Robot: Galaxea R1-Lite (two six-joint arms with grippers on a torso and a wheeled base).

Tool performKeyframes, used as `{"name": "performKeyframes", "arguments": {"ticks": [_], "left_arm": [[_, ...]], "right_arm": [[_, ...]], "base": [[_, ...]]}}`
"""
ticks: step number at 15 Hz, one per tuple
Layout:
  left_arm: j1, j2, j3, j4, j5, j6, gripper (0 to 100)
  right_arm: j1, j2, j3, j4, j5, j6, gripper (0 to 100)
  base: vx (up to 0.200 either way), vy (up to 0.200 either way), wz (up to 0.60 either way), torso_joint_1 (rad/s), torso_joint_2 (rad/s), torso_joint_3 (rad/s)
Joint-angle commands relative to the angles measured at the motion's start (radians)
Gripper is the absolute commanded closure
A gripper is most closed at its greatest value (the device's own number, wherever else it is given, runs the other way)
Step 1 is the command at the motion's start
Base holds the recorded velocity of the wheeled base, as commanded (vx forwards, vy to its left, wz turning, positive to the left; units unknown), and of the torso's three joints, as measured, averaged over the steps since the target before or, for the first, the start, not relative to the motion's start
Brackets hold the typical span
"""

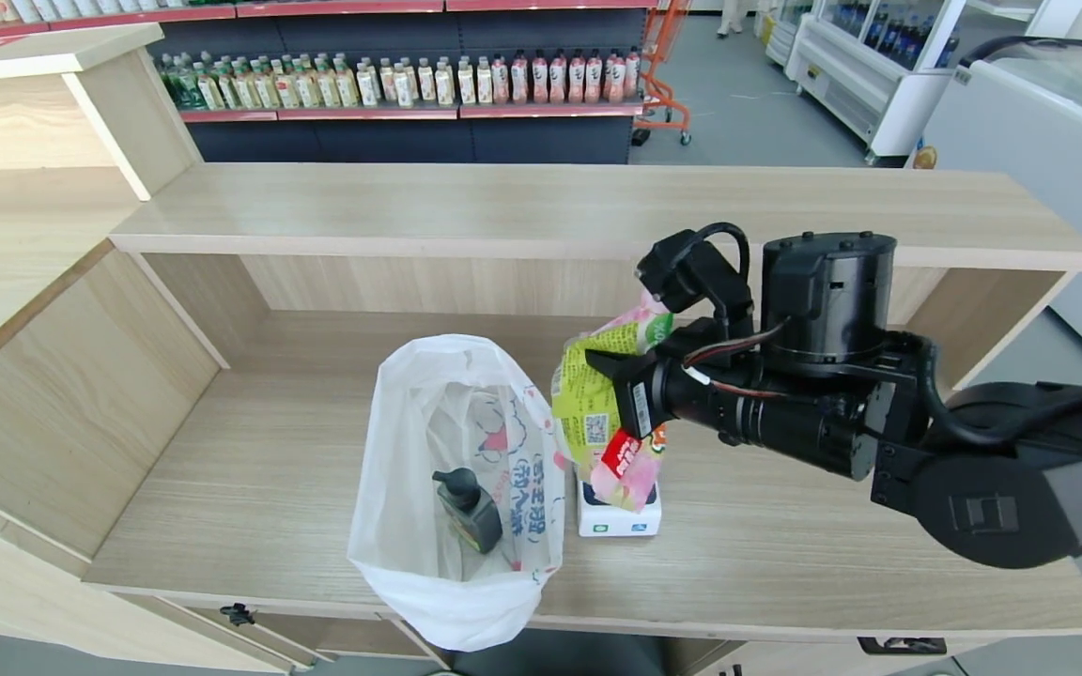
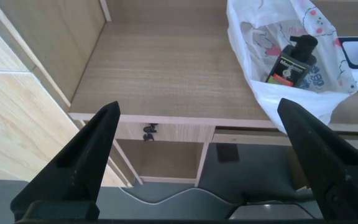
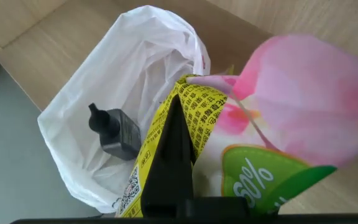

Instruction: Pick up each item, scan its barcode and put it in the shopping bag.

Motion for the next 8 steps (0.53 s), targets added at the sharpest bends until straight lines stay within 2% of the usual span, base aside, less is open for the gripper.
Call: {"name": "performKeyframes", "arguments": {"ticks": [1, 2, 4, 8], "left_arm": [[0.000, 0.000, 0.000, 0.000, 0.000, 0.001, 0], [0.000, 0.000, 0.000, 0.000, 0.000, 0.001, 0], [0.000, 0.000, 0.000, 0.000, 0.000, 0.003, 0], [0.000, 0.000, 0.000, 0.000, 0.000, 0.003, 0]], "right_arm": [[-0.007, 0.015, 0.003, 0.003, 0.007, -0.001, 100], [-0.010, 0.014, 0.006, 0.002, 0.032, -0.001, 100], [-0.028, 0.012, 0.016, 0.000, 0.095, 0.001, 100], [-0.120, 0.024, 0.033, -0.014, 0.316, -0.018, 100]], "base": [[0.000, 0.200, 0.00, 0.027, 0.00, -0.002], [0.000, 0.200, 0.00, 0.012, 0.01, -0.007], [0.000, 0.000, 0.00, 0.000, 0.00, 0.000], [0.000, 0.000, 0.00, 0.000, 0.00, 0.000]]}}
